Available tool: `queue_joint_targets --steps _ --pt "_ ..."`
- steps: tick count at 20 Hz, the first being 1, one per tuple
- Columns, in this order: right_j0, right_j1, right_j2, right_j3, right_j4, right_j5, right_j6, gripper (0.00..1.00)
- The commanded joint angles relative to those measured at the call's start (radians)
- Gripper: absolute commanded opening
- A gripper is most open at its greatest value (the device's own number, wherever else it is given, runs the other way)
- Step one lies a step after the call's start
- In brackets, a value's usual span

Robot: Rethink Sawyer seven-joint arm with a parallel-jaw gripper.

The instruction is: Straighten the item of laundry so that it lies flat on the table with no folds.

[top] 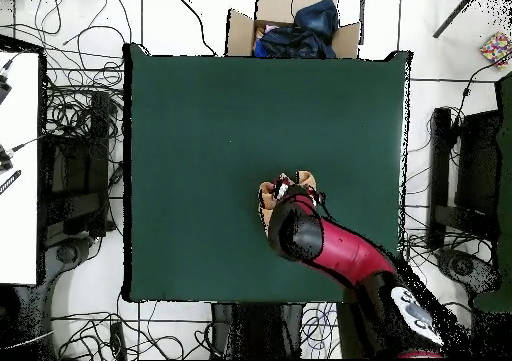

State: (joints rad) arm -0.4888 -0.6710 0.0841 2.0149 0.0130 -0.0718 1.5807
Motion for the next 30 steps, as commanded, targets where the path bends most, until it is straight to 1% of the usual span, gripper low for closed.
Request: queue_joint_targets --steps 1,2,4,6,8,10,12,17,21,22,25,27,30 --pt "0.013 0.137 0.049 0.114 0.0 -0.123 0.294 1.0" --pt "0.008 0.146 0.056 0.119 0.007 -0.126 0.297 1.0" --pt "0.009 0.135 0.052 0.139 0.02 -0.108 0.289 1.0" --pt "0.013 0.112 0.039 0.159 0.039 -0.05 0.27 1.0" --pt "0.042 0.088 -0.002 0.163 0.06 0.006 0.245 1.0" --pt "0.074 0.093 -0.046 0.151 0.08 0.035 0.233 1.0" --pt "0.096 0.111 -0.074 0.136 0.093 0.03 0.229 1.0" --pt "0.09 0.169 -0.067 0.12 0.092 -0.033 0.24 1.0" --pt "0.081 0.171 -0.053 0.115 0.063 -0.069 0.222 1.0" --pt "0.077 0.17 -0.048 0.116 0.053 -0.081 0.22 0.0" --pt "0.083 0.095 -0.036 0.146 0.064 -0.06 0.236 0.0" --pt "0.076 0.027 -0.021 0.169 0.079 0.016 0.234 0.0" --pt "0.118 -0.103 -0.056 0.183 0.113 0.138 0.225 0.0"
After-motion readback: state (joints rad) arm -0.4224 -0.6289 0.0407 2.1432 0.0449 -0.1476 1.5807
